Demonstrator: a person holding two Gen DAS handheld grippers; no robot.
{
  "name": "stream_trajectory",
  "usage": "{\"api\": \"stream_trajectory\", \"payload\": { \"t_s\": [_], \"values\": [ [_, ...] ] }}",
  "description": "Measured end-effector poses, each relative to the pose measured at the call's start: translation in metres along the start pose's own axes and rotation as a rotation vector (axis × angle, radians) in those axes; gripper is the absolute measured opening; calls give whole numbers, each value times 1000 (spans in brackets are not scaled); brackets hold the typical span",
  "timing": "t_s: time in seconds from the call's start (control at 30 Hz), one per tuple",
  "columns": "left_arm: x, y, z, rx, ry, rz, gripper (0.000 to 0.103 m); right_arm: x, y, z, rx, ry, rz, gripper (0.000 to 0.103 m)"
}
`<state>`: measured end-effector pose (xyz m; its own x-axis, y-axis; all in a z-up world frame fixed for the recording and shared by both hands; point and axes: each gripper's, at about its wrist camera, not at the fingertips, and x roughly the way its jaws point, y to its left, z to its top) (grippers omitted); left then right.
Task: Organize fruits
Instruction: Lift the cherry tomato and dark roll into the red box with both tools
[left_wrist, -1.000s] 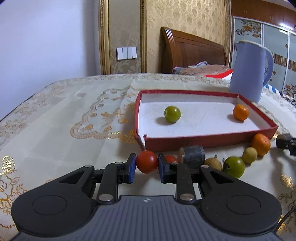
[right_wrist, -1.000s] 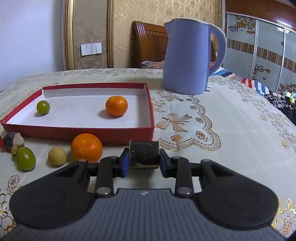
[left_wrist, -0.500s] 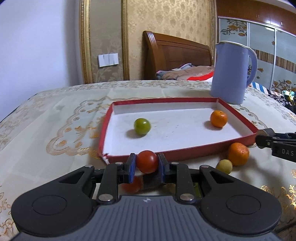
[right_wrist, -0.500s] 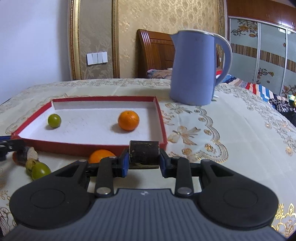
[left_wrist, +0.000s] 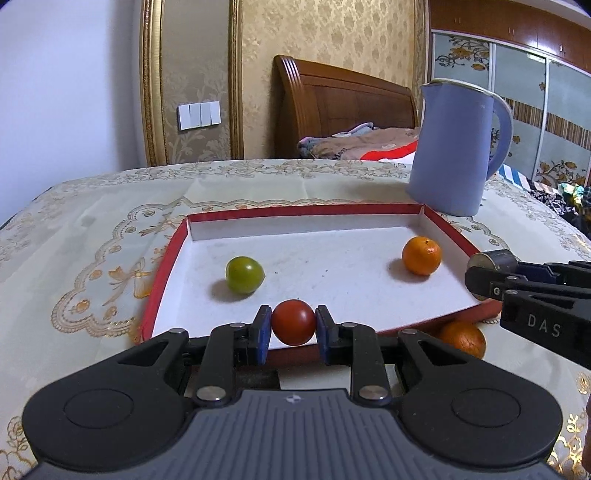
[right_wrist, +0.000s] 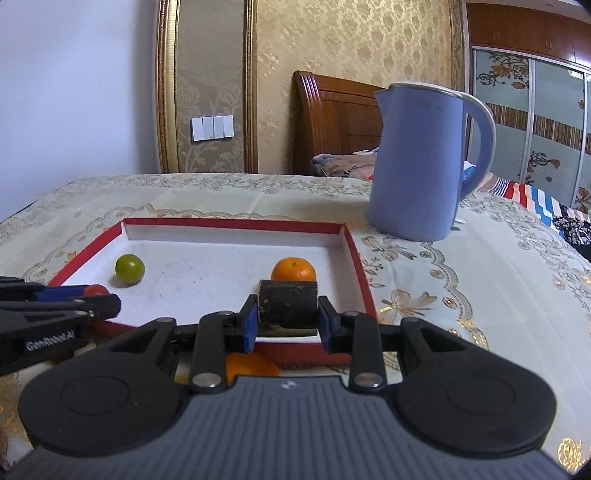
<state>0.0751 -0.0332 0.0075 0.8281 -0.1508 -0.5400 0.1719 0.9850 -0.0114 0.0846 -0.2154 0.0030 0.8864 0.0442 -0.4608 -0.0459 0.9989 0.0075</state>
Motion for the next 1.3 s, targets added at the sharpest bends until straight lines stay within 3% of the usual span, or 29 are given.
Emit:
{"api": "stream_trajectory", "payload": {
  "t_s": [0.8, 1.3],
  "values": [
    [56, 13, 19, -56, 98, 49, 25, 65, 0, 8, 19, 124, -18, 31],
    [74, 11, 20, -35, 91, 110, 25, 93, 2, 15, 17, 142, -69, 31]
  ]
}}
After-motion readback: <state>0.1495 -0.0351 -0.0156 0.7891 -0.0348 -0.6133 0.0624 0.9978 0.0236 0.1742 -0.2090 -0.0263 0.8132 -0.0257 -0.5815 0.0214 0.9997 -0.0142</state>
